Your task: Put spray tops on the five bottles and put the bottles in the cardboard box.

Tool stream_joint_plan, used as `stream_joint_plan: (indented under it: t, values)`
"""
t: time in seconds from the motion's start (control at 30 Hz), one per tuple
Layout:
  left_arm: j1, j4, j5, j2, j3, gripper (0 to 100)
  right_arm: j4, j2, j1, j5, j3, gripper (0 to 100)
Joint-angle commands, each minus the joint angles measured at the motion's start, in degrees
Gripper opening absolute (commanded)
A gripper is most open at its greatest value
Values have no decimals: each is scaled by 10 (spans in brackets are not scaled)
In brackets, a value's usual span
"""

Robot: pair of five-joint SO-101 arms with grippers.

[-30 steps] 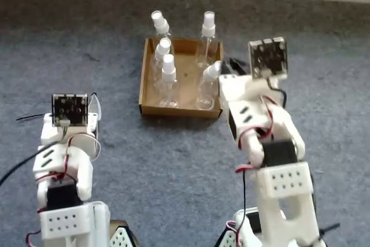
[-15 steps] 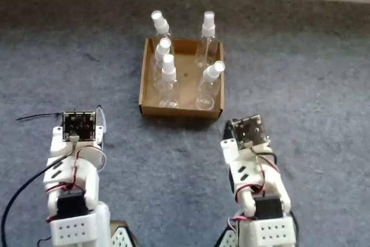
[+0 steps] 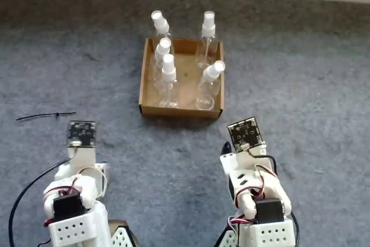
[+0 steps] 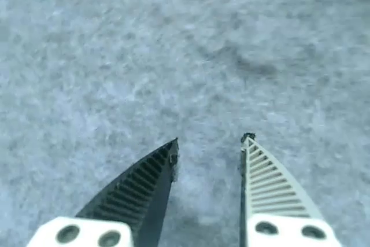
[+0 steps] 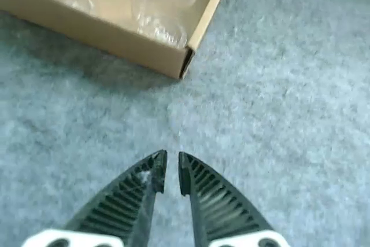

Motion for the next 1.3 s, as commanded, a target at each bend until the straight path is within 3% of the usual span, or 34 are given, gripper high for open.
stream_joint_plan:
  t: [0.0, 0.03, 0.17, 0.3, 1.27]
  values:
    - [-93, 6, -29, -2, 11, 21, 93, -7, 7, 8, 79, 5]
    - [-103, 6, -56, 0, 11, 0, 120, -7, 7, 8, 79, 5]
    - [-114, 11, -179, 2, 11, 72, 138, -7, 7, 9, 78, 5]
    - [-111, 11, -244, -2, 11, 77, 138, -7, 6, 8, 78, 5]
    - [-111, 11, -246, -2, 11, 77, 138, -7, 6, 8, 78, 5]
